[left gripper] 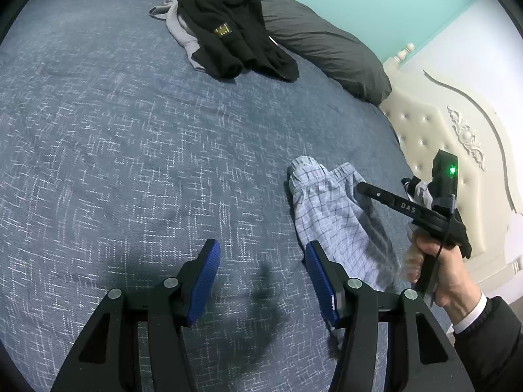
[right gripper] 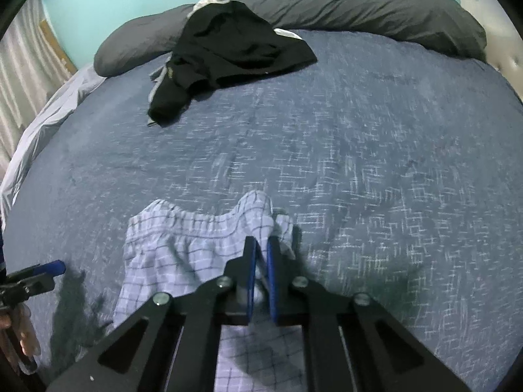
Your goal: Fold clothes
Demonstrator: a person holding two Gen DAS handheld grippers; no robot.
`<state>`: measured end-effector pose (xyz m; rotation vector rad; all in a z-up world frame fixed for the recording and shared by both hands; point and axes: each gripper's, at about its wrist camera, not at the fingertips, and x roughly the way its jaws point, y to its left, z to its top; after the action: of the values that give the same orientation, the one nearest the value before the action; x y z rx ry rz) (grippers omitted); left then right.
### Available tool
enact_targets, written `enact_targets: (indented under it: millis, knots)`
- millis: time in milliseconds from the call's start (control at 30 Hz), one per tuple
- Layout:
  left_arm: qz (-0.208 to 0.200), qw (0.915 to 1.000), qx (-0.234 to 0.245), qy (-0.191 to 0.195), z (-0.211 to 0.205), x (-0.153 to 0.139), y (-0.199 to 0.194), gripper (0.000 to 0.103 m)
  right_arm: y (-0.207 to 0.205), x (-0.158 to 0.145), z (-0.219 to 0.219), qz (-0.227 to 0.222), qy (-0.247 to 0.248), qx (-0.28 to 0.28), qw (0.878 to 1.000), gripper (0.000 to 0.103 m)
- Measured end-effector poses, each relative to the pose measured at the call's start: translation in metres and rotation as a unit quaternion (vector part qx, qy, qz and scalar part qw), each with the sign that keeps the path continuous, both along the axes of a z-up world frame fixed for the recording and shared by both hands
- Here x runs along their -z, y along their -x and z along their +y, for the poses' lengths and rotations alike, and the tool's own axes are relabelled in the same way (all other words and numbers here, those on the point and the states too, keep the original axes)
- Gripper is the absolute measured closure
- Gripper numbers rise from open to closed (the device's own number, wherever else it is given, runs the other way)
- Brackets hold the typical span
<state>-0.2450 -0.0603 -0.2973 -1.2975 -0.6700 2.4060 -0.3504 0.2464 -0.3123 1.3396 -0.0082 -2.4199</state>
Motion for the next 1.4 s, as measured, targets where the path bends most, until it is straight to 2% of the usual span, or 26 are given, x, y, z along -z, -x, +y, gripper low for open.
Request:
enact_targets:
  millis: [100,267,567,667,800,1000,1033,1067,1100,1233,1400]
  knots:
    - [-0.001,1.0,0.002,0.0,0.001,0.001,0.0,0.045,-0.003,0.0,-0.002,0.001,0.001,-0.003,1.0,0.097]
    - [-0.001,1.0,0.0,0.0,-0.001,0.001,0.001,0.045,-0.013,-0.012,-0.011,0.002,0.056,-0.015,0.998,0.101]
    - [0.011,0.9991,-0.037,-0.02,-0.036,-0.011,0.0,0.045,-0.037,-0.04,-0.095,-0.026,0.131,-0.071,0.988,0.102]
    - [0.014,0.9983,-0.051,-0.027,-0.05,-0.014,-0.004,0.045,-0.045,-0.047,-0.128,-0.004,0.108,-0.088,0.99,0.102]
    - [0.012,0.9986,-0.046,-0.024,-0.059,-0.014,-0.007,0.045,-0.037,-0.048,-0.111,0.012,0.094,-0.042,0.995,0.102]
    - [0.015,0.9985,-0.048,-0.023,-0.065,-0.015,-0.007,0.045,-0.016,-0.036,-0.05,0.002,0.055,0.038,0.998,0.099]
    - [0.015,0.9984,-0.048,-0.024,-0.064,-0.014,-0.006,0.045,-0.015,-0.034,-0.043,0.0,0.052,0.044,0.998,0.093]
    - [0.014,0.9985,-0.047,-0.023,-0.063,-0.014,-0.006,0.045,-0.014,-0.032,-0.036,-0.002,0.048,0.049,0.998,0.08]
    - [0.014,0.9986,-0.046,-0.023,-0.061,-0.013,-0.005,0.045,-0.013,-0.03,-0.028,-0.005,0.045,0.055,0.997,0.074]
    - [0.012,0.999,-0.039,-0.019,-0.053,-0.011,-0.004,0.045,-0.007,-0.021,-0.002,-0.016,0.032,0.072,0.997,0.072]
    - [0.007,0.9994,-0.031,-0.015,-0.044,-0.008,-0.002,0.045,-0.001,-0.005,-0.009,-0.031,0.001,0.04,0.999,0.072]
